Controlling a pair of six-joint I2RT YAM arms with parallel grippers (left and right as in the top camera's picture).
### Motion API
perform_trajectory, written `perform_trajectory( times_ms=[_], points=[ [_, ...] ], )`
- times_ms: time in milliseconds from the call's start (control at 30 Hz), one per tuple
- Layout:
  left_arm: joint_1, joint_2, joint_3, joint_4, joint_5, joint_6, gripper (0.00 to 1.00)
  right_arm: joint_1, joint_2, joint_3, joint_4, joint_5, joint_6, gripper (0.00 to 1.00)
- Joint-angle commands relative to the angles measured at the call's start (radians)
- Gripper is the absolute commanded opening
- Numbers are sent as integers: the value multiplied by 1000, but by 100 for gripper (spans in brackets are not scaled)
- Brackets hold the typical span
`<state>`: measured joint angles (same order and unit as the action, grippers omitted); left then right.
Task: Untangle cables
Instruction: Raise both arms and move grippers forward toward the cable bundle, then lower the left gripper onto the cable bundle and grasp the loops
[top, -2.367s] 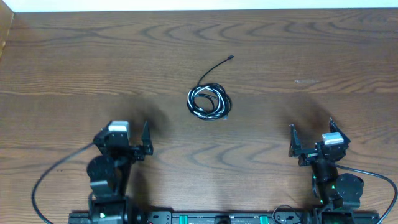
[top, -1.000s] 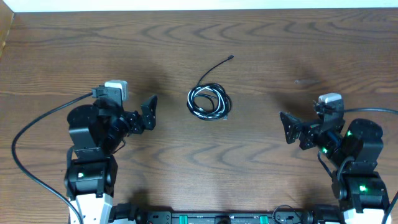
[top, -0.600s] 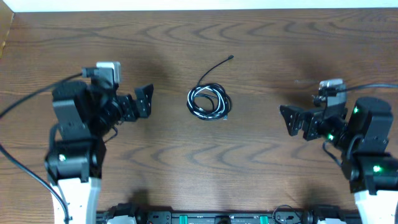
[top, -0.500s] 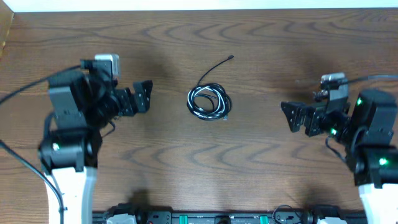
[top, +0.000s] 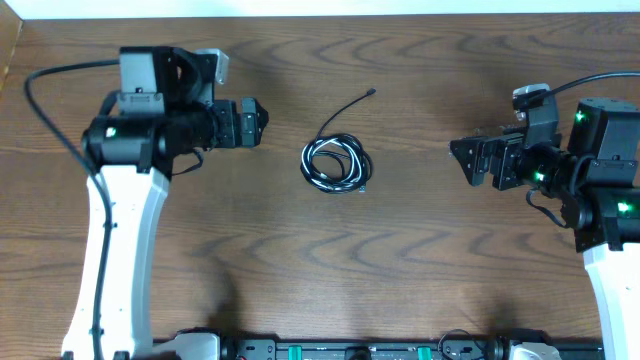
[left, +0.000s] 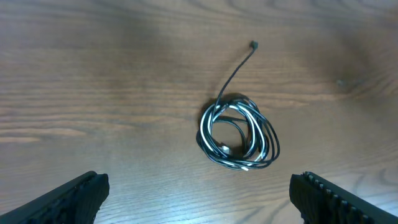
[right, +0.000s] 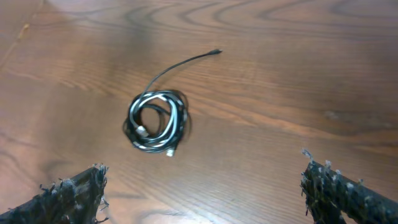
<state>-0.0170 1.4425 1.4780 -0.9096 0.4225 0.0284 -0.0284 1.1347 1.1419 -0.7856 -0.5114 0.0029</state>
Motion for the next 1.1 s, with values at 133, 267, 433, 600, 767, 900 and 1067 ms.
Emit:
perform_trajectory(
  times_ms=[133, 267, 433, 600, 767, 900, 1067],
  points=[
    [-26, 147, 17, 50, 41, -48, 81, 4, 4, 19, 3, -64, -19, 93],
    [-74, 244, 17, 70, 17, -98, 74, 4, 15, 19, 2, -64, -14, 85],
    [-132, 356, 17, 87, -95, -177, 69, 4, 27, 19, 1, -63, 8, 82],
    [-154, 432, 17, 92, -95, -177, 60, 4, 29, 19, 0, -63, 8, 81],
    [-179, 484, 17, 89, -95, -200, 59, 4, 29, 19, -3, -40, 12, 81],
    [-203, 518, 16, 90, -96, -208, 58, 4, 29, 19, -5, -41, 12, 81],
    [-211, 559, 16, 90, -121, -238, 55, 4, 29, 19, -12, -40, 12, 81]
  ],
)
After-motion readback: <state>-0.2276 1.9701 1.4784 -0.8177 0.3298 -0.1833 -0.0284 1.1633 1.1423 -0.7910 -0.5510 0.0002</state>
